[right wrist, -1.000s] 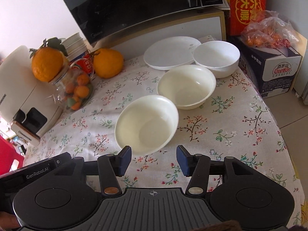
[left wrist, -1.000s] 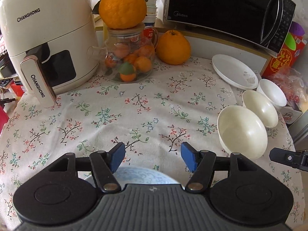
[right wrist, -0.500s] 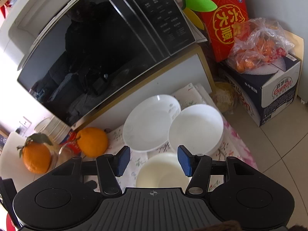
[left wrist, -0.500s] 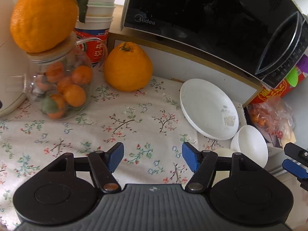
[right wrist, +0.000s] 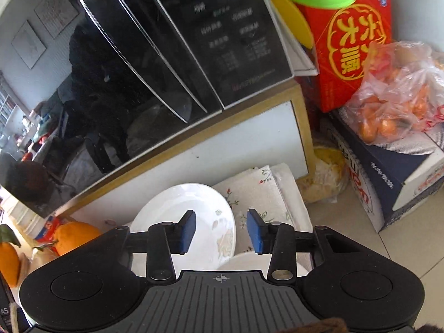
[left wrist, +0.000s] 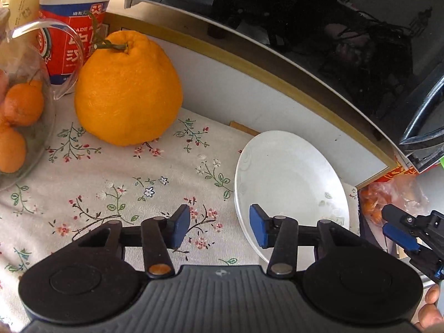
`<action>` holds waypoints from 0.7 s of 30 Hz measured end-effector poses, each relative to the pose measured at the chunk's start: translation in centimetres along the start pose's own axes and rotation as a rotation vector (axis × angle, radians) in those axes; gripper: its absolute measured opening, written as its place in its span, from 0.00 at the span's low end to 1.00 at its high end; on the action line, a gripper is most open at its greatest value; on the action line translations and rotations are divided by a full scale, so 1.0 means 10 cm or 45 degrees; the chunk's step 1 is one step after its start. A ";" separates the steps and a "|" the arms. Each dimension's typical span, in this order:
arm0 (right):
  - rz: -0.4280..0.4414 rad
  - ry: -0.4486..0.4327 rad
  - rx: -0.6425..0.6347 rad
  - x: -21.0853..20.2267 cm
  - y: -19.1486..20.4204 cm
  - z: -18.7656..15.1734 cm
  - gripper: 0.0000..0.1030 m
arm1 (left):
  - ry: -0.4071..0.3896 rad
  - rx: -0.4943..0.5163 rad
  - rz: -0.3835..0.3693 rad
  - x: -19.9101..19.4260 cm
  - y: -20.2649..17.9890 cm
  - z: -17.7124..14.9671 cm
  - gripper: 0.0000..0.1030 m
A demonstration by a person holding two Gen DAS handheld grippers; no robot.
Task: Organize plates and bowls
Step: 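Move both tools to the rim of the plain white plate, then close both grippers on the rim of the white plate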
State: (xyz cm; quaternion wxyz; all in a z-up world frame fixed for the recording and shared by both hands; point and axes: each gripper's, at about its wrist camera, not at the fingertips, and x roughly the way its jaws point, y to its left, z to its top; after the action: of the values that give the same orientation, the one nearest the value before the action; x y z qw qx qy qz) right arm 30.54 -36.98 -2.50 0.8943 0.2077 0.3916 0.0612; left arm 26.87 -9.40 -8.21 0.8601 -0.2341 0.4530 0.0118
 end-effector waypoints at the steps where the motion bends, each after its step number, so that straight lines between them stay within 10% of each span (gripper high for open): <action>1: 0.000 0.027 0.000 0.10 -0.01 0.00 0.30 | 0.003 -0.004 0.001 0.04 0.01 0.00 0.40; 21: -0.017 0.101 -0.045 0.56 0.01 -0.08 0.12 | 0.037 0.000 -0.139 0.25 -0.03 0.10 0.10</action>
State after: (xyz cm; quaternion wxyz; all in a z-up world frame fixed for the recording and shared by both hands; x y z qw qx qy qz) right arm 33.82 -35.10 -6.73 0.8821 0.1866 0.4268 0.0704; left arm 29.17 -9.72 -9.61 0.8529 -0.2585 0.4519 -0.0385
